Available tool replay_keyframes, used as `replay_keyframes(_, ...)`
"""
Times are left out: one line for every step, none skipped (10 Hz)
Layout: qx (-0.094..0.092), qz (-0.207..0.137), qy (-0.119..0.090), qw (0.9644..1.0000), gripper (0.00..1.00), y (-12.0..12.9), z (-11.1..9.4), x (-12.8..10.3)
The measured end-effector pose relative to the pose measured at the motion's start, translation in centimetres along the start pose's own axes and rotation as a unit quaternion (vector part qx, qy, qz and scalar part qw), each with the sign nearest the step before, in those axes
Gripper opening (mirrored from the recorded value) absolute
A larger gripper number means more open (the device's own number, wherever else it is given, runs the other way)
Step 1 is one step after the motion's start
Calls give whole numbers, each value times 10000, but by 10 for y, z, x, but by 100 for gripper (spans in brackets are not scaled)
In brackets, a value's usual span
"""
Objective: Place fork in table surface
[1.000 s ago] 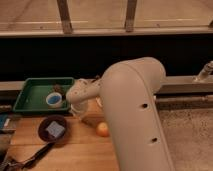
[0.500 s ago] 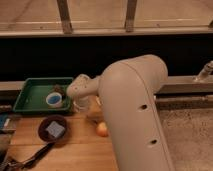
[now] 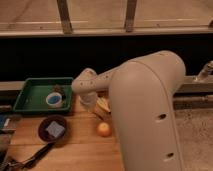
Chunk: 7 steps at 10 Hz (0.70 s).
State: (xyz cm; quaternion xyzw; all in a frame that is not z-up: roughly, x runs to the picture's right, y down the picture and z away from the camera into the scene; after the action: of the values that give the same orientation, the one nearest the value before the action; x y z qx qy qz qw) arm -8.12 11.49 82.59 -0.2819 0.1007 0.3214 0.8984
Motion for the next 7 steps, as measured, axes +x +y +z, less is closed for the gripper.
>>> replay_keyframes(38,37,-182,9998,0,-6,-13,-1)
replay_keyframes(41,51,-515,9987,0,-11,-28,-5)
replay_keyframes(40,32,-832,9965,0,-17,-42,-9)
replay_keyframes(54,-28,-1021,9948,0,-18,-50,-14)
replay_keyframes(66,-96,-1134,9935,0,-16,-57,-21)
replay_keyframes(104,-204,-1205,9924,0,-11,-65,-30)
replay_keyframes(135,-253,-1237,9919,0,-10,-70,-32)
